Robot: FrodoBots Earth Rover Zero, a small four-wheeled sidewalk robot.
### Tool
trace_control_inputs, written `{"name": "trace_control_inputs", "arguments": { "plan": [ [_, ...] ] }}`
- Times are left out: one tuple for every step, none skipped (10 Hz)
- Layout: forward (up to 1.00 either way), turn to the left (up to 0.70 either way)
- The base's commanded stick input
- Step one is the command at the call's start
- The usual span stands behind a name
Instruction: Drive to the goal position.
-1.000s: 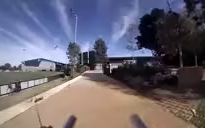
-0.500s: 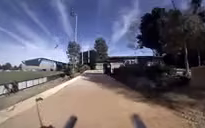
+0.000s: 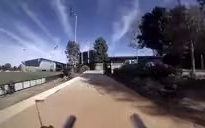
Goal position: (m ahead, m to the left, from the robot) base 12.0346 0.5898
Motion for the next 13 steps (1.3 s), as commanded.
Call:
{"name": "trace_control_inputs", "arguments": {
  "plan": [
    [1.00,0.00],
    [1.00,0.00],
    [1.00,0.00],
    [1.00,0.00],
    [1.00,0.00],
    [1.00,0.00],
    [1.00,0.00],
    [1.00,0.00],
    [1.00,0.00],
    [1.00,0.00],
    [1.00,0.00],
    [1.00,0.00],
    [1.00,0.00]
  ]
}}
